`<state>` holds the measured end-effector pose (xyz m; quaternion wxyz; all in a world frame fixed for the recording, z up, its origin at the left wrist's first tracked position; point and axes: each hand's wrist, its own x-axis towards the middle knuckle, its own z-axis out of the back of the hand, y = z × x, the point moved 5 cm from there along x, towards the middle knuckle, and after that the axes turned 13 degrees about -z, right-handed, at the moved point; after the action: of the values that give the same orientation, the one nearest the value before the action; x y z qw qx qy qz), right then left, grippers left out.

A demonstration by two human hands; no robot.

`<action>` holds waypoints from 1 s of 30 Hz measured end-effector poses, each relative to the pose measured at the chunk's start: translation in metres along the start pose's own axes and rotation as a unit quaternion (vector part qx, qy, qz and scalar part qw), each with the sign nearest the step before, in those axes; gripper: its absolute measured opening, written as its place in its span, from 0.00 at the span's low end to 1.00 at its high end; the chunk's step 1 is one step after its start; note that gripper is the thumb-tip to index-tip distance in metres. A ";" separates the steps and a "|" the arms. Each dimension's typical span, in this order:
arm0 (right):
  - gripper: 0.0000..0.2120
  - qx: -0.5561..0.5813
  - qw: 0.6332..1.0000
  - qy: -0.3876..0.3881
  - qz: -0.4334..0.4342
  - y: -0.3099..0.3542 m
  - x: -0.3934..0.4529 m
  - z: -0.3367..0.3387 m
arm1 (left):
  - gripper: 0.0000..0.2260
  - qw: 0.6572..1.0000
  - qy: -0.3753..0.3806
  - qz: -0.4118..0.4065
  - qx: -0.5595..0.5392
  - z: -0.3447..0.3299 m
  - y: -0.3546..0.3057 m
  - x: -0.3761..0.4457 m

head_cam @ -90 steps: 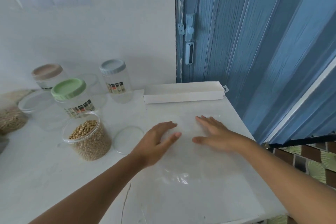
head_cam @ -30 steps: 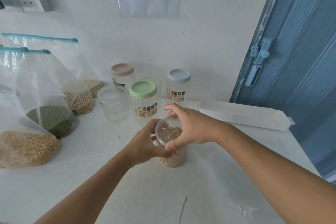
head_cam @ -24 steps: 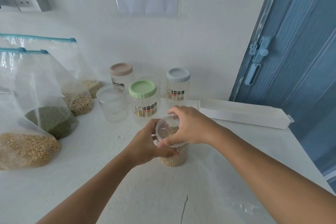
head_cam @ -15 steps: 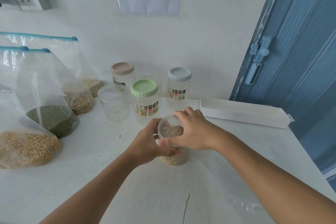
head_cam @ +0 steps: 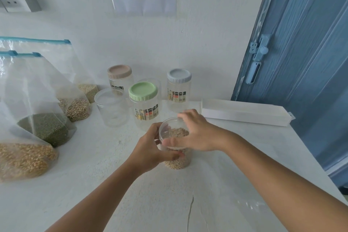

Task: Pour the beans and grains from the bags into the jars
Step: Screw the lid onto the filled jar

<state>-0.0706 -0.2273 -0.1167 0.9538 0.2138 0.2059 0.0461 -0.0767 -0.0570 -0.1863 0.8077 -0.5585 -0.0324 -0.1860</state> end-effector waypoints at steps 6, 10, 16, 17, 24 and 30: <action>0.54 0.026 0.998 -0.062 0.001 -0.008 0.002 0.001 | 0.40 1.000 -0.002 0.002 -0.014 -0.002 -0.001 0.000; 0.55 -0.025 0.983 -0.174 -0.052 -0.001 -0.003 -0.006 | 0.39 1.000 -0.002 -0.002 -0.012 -0.003 -0.003 -0.001; 0.56 0.073 0.997 -0.004 0.020 -0.009 -0.006 -0.004 | 0.41 1.000 0.001 0.003 -0.024 -0.002 0.000 -0.001; 0.55 0.080 0.996 -0.021 0.020 -0.011 -0.006 -0.005 | 0.41 1.000 0.001 0.001 -0.024 -0.003 0.000 -0.001; 0.55 0.038 0.987 -0.156 -0.031 -0.007 -0.006 -0.013 | 0.40 1.000 -0.009 -0.003 -0.021 -0.007 -0.002 -0.004; 0.58 0.017 0.990 -0.136 -0.033 -0.015 -0.009 -0.007 | 0.40 1.000 -0.013 -0.003 -0.023 -0.013 -0.004 -0.008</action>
<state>-0.0814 -0.2394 -0.1253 0.9702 0.2270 0.0823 -0.0182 -0.0877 -0.0681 -0.1894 0.7934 -0.5795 -0.0398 -0.1817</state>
